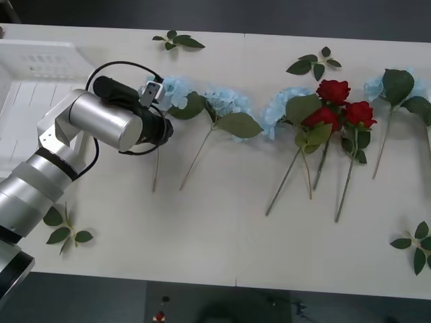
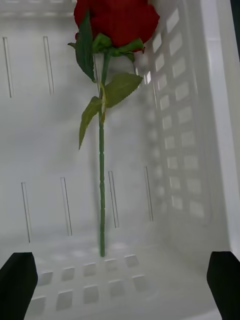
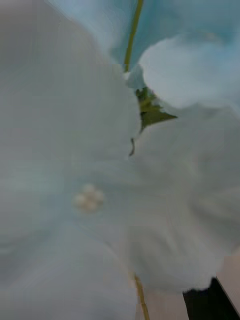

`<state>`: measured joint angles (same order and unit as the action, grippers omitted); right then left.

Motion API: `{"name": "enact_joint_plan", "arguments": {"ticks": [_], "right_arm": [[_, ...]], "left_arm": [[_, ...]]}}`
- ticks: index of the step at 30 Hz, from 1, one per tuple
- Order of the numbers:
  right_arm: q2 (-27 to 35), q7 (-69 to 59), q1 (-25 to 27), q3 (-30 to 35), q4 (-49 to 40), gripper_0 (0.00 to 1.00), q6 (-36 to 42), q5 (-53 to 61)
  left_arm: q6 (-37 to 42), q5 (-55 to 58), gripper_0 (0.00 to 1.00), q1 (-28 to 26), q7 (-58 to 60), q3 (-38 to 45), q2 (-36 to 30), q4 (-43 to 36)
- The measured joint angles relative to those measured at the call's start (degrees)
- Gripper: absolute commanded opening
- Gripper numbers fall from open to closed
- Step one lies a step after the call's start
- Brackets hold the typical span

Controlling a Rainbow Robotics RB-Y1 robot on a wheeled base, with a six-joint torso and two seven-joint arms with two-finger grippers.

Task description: Put the red flowers into the right box and the blue flowers into the left box

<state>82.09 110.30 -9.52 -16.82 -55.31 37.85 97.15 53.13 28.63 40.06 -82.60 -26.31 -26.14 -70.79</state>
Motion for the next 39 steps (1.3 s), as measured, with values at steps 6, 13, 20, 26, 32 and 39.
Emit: {"name": "enact_joint_plan", "arguments": {"ticks": [6,13,20,26,32,39], "right_arm": [[-0.4,0.0,-0.5,1.0,-1.9,1.00,1.7,2.1],[-6.0,0.0,-8.8,4.2,-2.3,1.00,8.0,1.8],[-12.9,-0.2,-17.8,2.8,-3.1,1.00,9.1,-6.7],[-21.4,-9.4,-23.4,2.8,-3.1,1.00,9.1,-18.9],[-26.6,-18.0,-29.2,-1.7,-0.5,1.00,8.6,-27.8],[-31.2,-26.9,-35.2,-5.9,7.4,1.00,6.9,-35.6]], "left_arm": [[-2.1,-3.5,0.71,0.0,0.8,0.0,0.5,0.0],[-8.0,-6.7,0.71,0.0,0.9,0.0,2.7,2.7],[-10.4,-8.0,0.21,0.0,0.9,0.0,4.5,7.5],[-10.4,-8.0,0.00,0.0,0.9,0.0,4.5,7.6],[-15.5,-7.6,0.00,0.0,0.9,0.0,4.1,7.7],[-16.3,-0.3,0.00,-0.4,0.9,0.0,-1.7,1.2]]}}
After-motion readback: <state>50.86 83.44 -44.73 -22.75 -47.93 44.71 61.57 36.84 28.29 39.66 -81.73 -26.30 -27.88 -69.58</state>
